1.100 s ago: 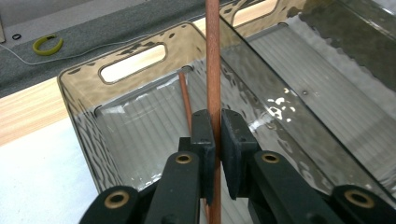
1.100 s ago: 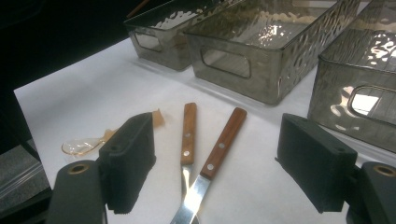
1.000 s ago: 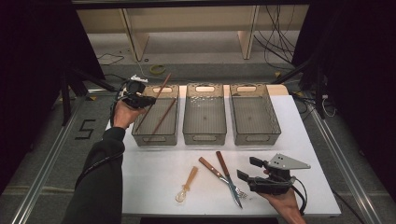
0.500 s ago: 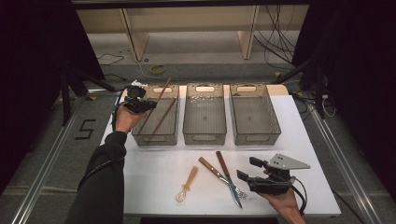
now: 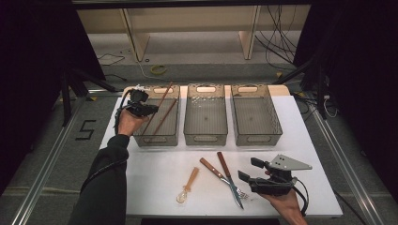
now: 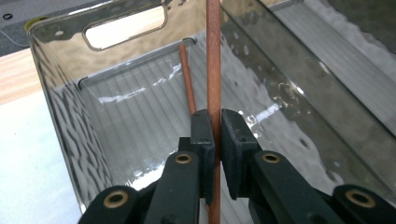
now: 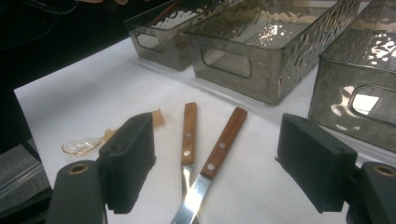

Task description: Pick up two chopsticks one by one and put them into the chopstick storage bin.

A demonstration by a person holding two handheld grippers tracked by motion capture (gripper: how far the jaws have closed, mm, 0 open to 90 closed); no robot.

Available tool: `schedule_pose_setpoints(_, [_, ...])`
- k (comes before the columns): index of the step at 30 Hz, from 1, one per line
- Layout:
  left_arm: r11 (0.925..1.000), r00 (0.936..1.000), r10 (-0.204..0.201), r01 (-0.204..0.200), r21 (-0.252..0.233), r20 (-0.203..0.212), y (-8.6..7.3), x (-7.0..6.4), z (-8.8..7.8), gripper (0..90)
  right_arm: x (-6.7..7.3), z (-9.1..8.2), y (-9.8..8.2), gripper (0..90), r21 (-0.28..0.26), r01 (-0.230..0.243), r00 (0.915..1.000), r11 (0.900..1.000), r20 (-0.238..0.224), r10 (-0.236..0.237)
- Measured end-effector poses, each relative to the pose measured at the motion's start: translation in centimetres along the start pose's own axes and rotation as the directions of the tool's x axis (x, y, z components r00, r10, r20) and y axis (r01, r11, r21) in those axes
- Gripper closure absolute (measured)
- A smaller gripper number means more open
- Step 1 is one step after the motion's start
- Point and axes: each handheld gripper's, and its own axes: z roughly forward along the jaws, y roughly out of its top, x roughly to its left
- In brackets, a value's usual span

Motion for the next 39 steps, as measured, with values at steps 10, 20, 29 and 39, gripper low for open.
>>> schedule_pose_setpoints(10, [0.9998, 1.0000, -0.001, 0.001, 0.020, 0.004, -0.2, 0.0, 0.4, 82.7, 0.0, 0.0, 0.0, 28.3, 0.001, 0.001, 1.0000, 1.000, -0.001, -0.001])
schedule_pose_setpoints(20, [0.9986, 0.9996, -0.022, 0.021, 0.049, 0.016, -0.1, -0.7, -0.2, 57.4, 0.0, 0.0, 0.0, 28.3, 0.000, -0.001, 1.0000, 1.000, 0.001, 0.001])
schedule_pose_setpoints(29, [0.9985, 0.9964, -0.054, 0.054, 0.002, 0.066, -0.7, -2.4, -3.2, 41.2, 0.1, 0.0, 0.0, 28.3, 0.001, 0.001, 1.0000, 1.000, 0.004, -0.001])
schedule_pose_setpoints(39, [0.9991, 0.9921, -0.037, 0.035, 0.023, 0.120, -3.4, -5.7, -5.0, 31.4, 0.1, 0.0, 0.0, 28.3, 0.002, 0.002, 1.0000, 1.000, 0.006, -0.002])
